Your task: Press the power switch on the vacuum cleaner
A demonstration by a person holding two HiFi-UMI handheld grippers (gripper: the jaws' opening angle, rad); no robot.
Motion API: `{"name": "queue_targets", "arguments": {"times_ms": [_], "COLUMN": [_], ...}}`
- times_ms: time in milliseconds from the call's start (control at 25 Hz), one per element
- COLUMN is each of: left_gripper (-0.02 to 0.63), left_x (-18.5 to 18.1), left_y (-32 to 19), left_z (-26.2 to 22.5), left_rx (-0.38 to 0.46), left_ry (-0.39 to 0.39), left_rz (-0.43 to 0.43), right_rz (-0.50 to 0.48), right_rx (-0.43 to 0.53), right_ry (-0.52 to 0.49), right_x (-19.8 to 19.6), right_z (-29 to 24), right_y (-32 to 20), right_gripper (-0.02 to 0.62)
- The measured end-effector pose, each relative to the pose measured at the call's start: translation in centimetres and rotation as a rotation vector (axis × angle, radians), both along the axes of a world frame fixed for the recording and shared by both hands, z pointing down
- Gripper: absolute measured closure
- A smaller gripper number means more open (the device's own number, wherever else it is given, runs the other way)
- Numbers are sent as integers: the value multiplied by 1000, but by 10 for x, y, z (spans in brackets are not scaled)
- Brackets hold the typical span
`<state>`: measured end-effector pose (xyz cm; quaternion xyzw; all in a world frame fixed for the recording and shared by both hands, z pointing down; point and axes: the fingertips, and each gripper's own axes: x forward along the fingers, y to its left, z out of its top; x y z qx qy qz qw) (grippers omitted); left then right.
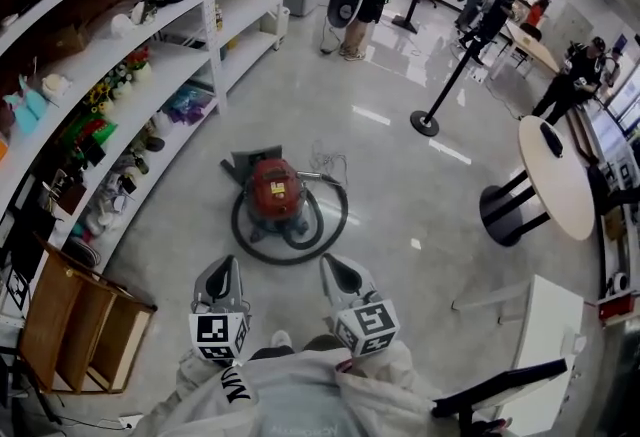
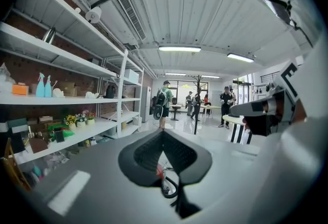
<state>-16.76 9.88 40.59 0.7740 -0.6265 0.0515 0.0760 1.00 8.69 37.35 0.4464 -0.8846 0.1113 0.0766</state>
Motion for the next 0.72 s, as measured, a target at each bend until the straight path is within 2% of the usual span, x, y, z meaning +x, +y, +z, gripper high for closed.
{"name": "queue_targets", "arguments": {"times_ms": [400, 720], "left_gripper": [606, 606], "left_x": [1, -17], "left_y": [-17, -40], "left_z": [8, 13], "left_rx": [-20, -28], "left_ry": [14, 7], "left_rz": [15, -39], "right_rz": [18, -28], "right_rx": [-21, -24], "right_ry": [19, 10], "right_x": [0, -15], "right_z": [5, 10], "right_y": [-17, -46], "right_gripper": [594, 594]}}
